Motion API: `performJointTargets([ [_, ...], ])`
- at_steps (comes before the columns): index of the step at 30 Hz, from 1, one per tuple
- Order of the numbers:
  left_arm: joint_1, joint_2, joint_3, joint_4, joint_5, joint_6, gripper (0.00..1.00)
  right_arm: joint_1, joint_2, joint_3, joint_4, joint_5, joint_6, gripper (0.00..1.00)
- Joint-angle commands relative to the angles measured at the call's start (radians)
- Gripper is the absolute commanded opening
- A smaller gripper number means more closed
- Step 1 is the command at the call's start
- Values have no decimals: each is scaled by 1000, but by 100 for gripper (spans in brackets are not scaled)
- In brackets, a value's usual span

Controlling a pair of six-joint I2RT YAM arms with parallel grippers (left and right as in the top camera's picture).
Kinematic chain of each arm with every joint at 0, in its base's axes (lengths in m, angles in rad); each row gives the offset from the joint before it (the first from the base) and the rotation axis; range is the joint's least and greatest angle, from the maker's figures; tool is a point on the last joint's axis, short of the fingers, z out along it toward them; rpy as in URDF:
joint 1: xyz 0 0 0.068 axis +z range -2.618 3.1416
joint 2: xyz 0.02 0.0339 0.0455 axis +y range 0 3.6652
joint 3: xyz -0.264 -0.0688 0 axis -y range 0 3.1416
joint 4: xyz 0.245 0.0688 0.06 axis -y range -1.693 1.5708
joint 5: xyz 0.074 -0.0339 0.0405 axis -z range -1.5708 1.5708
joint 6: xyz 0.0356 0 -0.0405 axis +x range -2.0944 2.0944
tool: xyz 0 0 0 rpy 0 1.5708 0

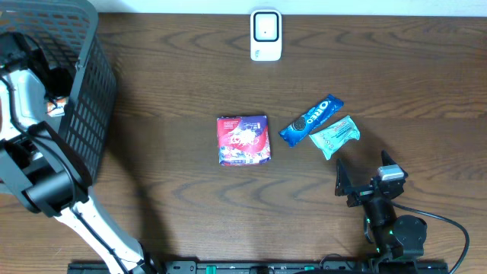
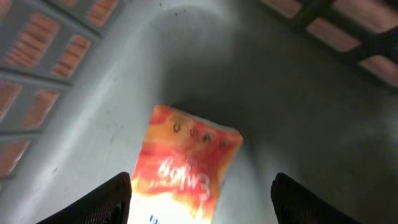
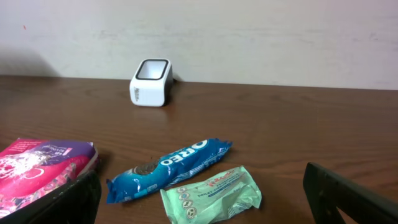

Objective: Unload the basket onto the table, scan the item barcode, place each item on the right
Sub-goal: 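Grasp the small orange snack box in the basket with the left gripper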

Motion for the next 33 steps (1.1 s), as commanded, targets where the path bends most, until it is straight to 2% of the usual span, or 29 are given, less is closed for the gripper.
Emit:
performJointTargets([
  [1,3,39,-6,15,-20,34,72,-13,-4,-3,-2,-9,-7,99],
  [6,3,78,-6,24,-20,34,72,-13,-4,-3,-2,-9,-7,99],
  [7,3,84,-8,22,-20,34,68,-13,-4,-3,-2,-9,-7,99],
  [10,3,108,-16,9,-20,34,51,-13,-4,-3,-2,-9,-7,99],
  [12,4,122,-16,-9,-20,34,32,-13,-4,-3,-2,-9,-7,99],
  [14,3,121,-16,-14,-20,33,7,-13,-4,-3,-2,-9,-7,99],
  [20,4,39,-13,-16,-19,-2,7,-13,-4,-3,-2,-9,-7,99],
  [24,5,-97,-13,8,-19,-80,7,-13,-4,-3,-2,-9,-7,99],
  [29,5,-326,-13,34,-11,-263,7,-13,-4,-3,-2,-9,-7,99],
  [33,5,-528,-13,29,32,-516,7,-13,-4,-3,-2,-9,-7,99],
])
